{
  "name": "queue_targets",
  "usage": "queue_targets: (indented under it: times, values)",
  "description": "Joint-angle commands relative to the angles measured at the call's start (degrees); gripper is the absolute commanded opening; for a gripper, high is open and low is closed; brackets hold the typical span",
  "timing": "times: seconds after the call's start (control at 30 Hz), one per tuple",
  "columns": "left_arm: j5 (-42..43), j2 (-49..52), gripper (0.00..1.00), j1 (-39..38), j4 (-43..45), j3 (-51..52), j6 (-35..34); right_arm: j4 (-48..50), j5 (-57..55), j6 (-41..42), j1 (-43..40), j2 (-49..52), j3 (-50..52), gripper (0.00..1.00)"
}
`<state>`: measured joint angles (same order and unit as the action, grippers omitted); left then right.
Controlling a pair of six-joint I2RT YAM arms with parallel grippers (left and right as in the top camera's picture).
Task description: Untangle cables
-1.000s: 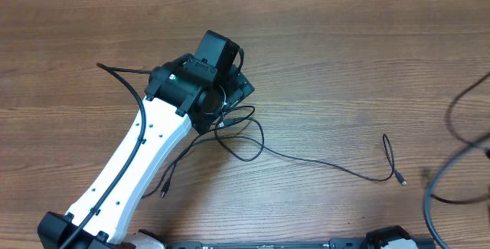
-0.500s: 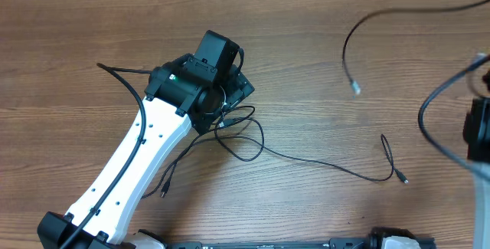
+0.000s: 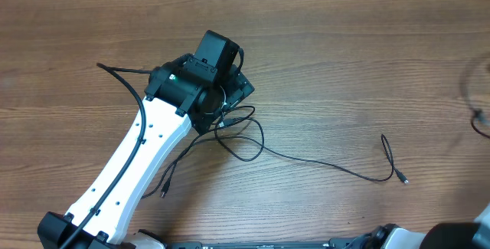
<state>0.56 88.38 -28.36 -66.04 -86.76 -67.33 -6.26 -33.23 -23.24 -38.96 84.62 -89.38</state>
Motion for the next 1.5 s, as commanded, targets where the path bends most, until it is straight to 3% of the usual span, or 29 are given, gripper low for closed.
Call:
queue_targets:
  times: [0.0, 0.1, 0.2, 0.53, 0.57, 0.6, 0.63, 0.67, 0.7, 0.73, 0.9, 1.13, 1.3, 1.47]
  values:
    - [-1.42, -1.27, 1.0, 0.33, 0.0, -1.03, 0.5, -4.02, 2.47, 17.03, -9.49, 0.46, -0.09, 0.04]
    - [-1.4, -1.27, 1.0, 0.33, -0.02, -1.03, 0.5, -7.67, 18.08, 21.38, -15.65, 2.1, -0.09, 0.04]
    - [-1.4, -1.27, 1.0, 0.33, -0.02, -1.03, 0.5, -8.96, 26.84, 21.97, -18.86, 5.64, -0.09, 0.04]
    - [-1.42, -1.27, 1.0, 0.33, 0.0, -1.03, 0.52, -15.69, 27.12, 22.01, -19.78, 20.65, -0.09, 0.04]
    - [-1.42, -1.29, 1.0, 0.33, -0.02, -1.03, 0.52, -16.55, 27.65, 22.01, -19.78, 21.99, -0.09, 0.08]
    - [-1.42, -1.27, 1.0, 0.33, 0.0, -1.03, 0.52, -17.16, 28.44, 22.01, -19.78, 22.97, -0.09, 0.2]
    - [-1.4, -1.27, 0.99, 0.33, -0.02, -1.03, 0.52, -17.81, 29.64, 22.01, -19.78, 23.89, -0.09, 0.42]
    - [-1.4, -1.27, 1.0, 0.33, -0.02, -1.03, 0.52, -18.27, 30.73, 22.01, -19.78, 24.37, -0.09, 0.58]
    - [-1.42, -1.27, 1.0, 0.33, 0.0, -1.03, 0.5, -18.64, 32.06, 22.01, -19.78, 24.74, -0.09, 0.86]
    - [-1.42, -1.27, 1.0, 0.33, -0.02, -1.03, 0.5, -19.04, 33.38, 22.01, -19.74, 24.81, -0.09, 1.0]
    - [-1.4, -1.27, 1.0, 0.33, -0.02, -1.03, 0.52, -20.28, 37.46, 21.97, -18.88, 22.58, -0.15, 1.0]
    - [-1.4, -1.27, 1.0, 0.33, -0.02, -1.03, 0.52, -20.59, 33.66, 22.03, -16.79, 15.02, -0.17, 1.0]
    - [-1.4, -1.27, 1.0, 0.33, -0.02, -1.03, 0.52, -22.25, 22.4, 26.62, -14.99, 8.39, -0.2, 1.0]
    - [-1.4, -1.27, 0.99, 0.33, 0.0, -1.03, 0.5, -27.58, 23.76, 32.5, -13.22, 3.78, -0.2, 1.0]
